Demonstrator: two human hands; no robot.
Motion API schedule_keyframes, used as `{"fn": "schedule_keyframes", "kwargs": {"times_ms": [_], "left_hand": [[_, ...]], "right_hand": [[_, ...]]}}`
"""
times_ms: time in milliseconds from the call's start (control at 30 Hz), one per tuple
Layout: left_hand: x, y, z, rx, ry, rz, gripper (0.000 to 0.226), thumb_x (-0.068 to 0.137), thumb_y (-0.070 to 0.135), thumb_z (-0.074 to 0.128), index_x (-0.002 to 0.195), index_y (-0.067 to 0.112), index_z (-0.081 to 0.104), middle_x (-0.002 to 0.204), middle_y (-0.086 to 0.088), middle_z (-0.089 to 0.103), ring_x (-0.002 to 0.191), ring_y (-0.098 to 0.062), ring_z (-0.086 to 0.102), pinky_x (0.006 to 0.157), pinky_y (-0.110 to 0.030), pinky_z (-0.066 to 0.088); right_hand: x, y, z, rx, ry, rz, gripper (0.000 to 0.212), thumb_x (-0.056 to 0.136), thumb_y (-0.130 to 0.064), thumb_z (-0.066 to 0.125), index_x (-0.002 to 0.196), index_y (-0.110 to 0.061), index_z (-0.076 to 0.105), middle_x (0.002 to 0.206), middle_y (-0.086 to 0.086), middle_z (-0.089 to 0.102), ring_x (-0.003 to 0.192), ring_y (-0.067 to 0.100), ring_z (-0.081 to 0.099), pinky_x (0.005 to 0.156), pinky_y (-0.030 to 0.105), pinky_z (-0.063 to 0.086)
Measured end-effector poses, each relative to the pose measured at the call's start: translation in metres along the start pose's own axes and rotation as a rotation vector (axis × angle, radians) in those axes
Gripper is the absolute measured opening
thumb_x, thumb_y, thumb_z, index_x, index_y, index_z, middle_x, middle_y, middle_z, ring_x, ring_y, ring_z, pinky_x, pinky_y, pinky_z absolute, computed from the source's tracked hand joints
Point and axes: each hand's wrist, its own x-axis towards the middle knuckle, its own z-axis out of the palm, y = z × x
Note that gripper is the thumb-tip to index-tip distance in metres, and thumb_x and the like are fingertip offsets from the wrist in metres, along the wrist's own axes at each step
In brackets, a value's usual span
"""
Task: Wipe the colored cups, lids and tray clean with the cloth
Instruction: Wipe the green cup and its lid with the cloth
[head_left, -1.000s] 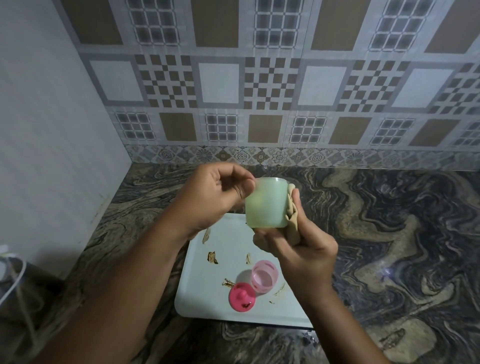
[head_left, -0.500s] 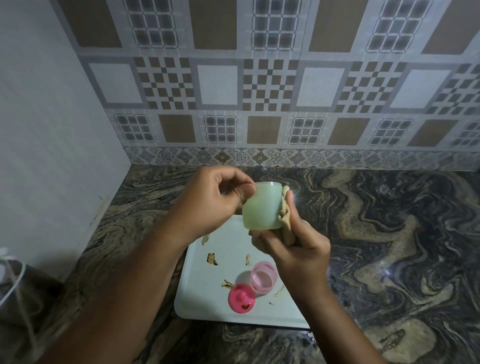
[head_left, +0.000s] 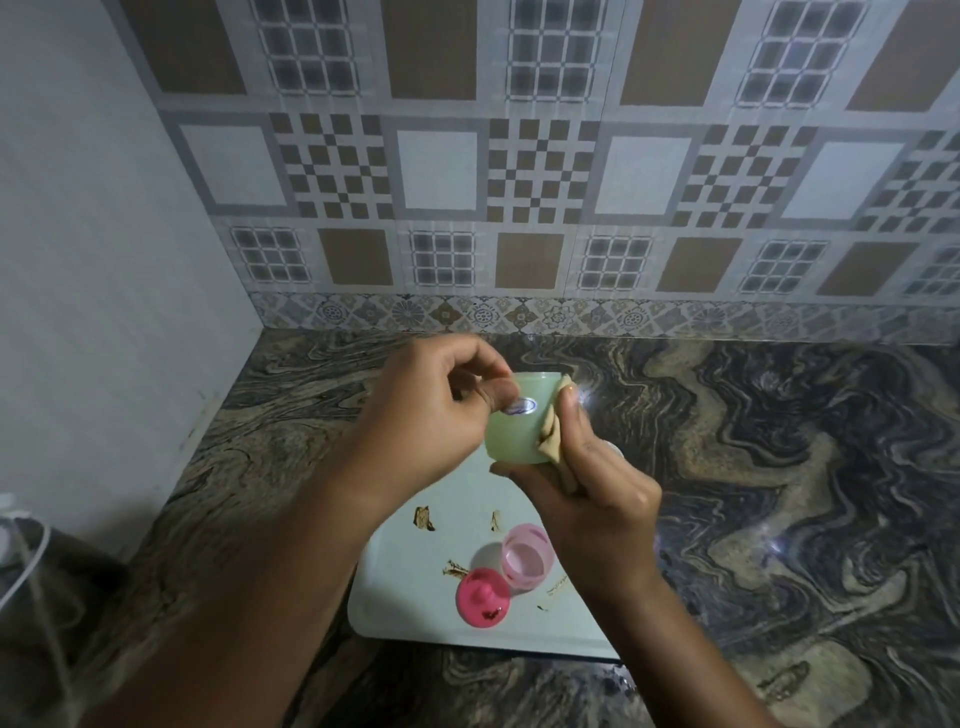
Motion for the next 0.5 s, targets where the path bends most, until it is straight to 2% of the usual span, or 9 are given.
{"fn": "schedule_keyframes", "kwargs": {"times_ms": [67, 100, 133, 200, 300, 333, 400, 433, 500], "left_hand": [[-0.002, 0.003, 0.002, 0.001, 0.04, 0.046, 0.007, 0.084, 0.019, 0.076, 0.083, 0.026, 0.073, 0.079, 0.013, 0.071, 0.076, -0.008, 0.067, 0.073, -0.031, 0.056], [-0.002, 0.003, 0.001, -0.032, 0.044, 0.043, 0.006, 0.085, 0.022, 0.076, 0.087, 0.027, 0.075, 0.083, 0.014, 0.073, 0.079, -0.008, 0.068, 0.074, -0.031, 0.057], [-0.001, 0.001, -0.001, -0.062, 0.039, 0.022, 0.008, 0.086, 0.025, 0.074, 0.092, 0.029, 0.077, 0.087, 0.014, 0.074, 0.083, -0.006, 0.069, 0.078, -0.031, 0.058], [0.002, -0.004, -0.006, -0.085, 0.016, -0.039, 0.012, 0.088, 0.026, 0.073, 0.097, 0.032, 0.077, 0.091, 0.016, 0.075, 0.088, -0.004, 0.07, 0.081, -0.028, 0.059], [0.006, -0.008, -0.008, -0.126, -0.027, -0.1, 0.018, 0.086, 0.017, 0.075, 0.083, 0.035, 0.075, 0.081, 0.015, 0.074, 0.076, -0.011, 0.07, 0.067, -0.03, 0.062], [0.006, -0.008, -0.007, -0.132, -0.028, -0.102, 0.02, 0.086, 0.016, 0.075, 0.08, 0.036, 0.074, 0.079, 0.014, 0.073, 0.071, -0.012, 0.069, 0.063, -0.033, 0.062], [0.006, -0.008, -0.003, -0.104, -0.003, -0.09, 0.023, 0.086, 0.016, 0.075, 0.076, 0.037, 0.072, 0.075, 0.016, 0.071, 0.063, -0.009, 0.066, 0.061, -0.041, 0.062], [0.006, -0.008, -0.001, -0.089, 0.021, -0.083, 0.024, 0.086, 0.017, 0.075, 0.075, 0.038, 0.071, 0.074, 0.019, 0.07, 0.061, -0.007, 0.064, 0.062, -0.043, 0.061], [0.005, -0.008, 0.005, -0.081, 0.063, -0.074, 0.026, 0.087, 0.016, 0.074, 0.075, 0.039, 0.069, 0.076, 0.02, 0.07, 0.064, -0.006, 0.065, 0.065, -0.043, 0.061]], "right_hand": [[0.001, 0.0, 0.002, -0.03, 0.027, -0.021, 0.067, 0.078, -0.039, 0.081, 0.124, 0.006, 0.063, 0.09, 0.021, 0.075, 0.077, 0.014, 0.062, 0.083, 0.008, 0.049], [0.001, 0.0, 0.003, 0.02, 0.038, 0.011, 0.067, 0.08, -0.039, 0.08, 0.126, 0.006, 0.062, 0.088, 0.02, 0.074, 0.074, 0.009, 0.062, 0.083, 0.009, 0.051], [0.0, 0.001, 0.003, 0.122, 0.038, 0.078, 0.067, 0.081, -0.039, 0.079, 0.13, 0.003, 0.06, 0.09, 0.015, 0.075, 0.073, 0.005, 0.064, 0.081, 0.018, 0.057], [-0.002, 0.002, 0.002, 0.311, 0.028, 0.208, 0.069, 0.08, -0.034, 0.082, 0.137, -0.004, 0.056, 0.093, -0.007, 0.075, 0.068, 0.014, 0.071, 0.066, 0.038, 0.064], [-0.001, 0.0, 0.003, 0.324, -0.007, 0.221, 0.071, 0.077, -0.032, 0.081, 0.137, -0.003, 0.055, 0.094, -0.027, 0.069, 0.067, 0.015, 0.071, 0.06, 0.041, 0.063], [-0.001, -0.001, 0.003, 0.266, -0.014, 0.185, 0.071, 0.076, -0.031, 0.082, 0.135, -0.001, 0.057, 0.097, -0.027, 0.07, 0.07, 0.01, 0.069, 0.063, 0.039, 0.063], [0.0, -0.004, 0.004, 0.068, -0.025, 0.068, 0.07, 0.074, -0.029, 0.085, 0.131, 0.003, 0.06, 0.107, -0.001, 0.076, 0.083, 0.008, 0.07, 0.077, 0.029, 0.061], [0.002, -0.006, 0.003, -0.017, -0.032, 0.023, 0.068, 0.074, -0.028, 0.085, 0.13, 0.004, 0.061, 0.116, 0.012, 0.074, 0.094, 0.016, 0.072, 0.086, 0.024, 0.058], [0.004, -0.01, 0.003, -0.093, -0.071, -0.016, 0.069, 0.076, -0.027, 0.086, 0.132, 0.004, 0.06, 0.133, 0.018, 0.062, 0.118, 0.029, 0.067, 0.1, 0.019, 0.051]]}}
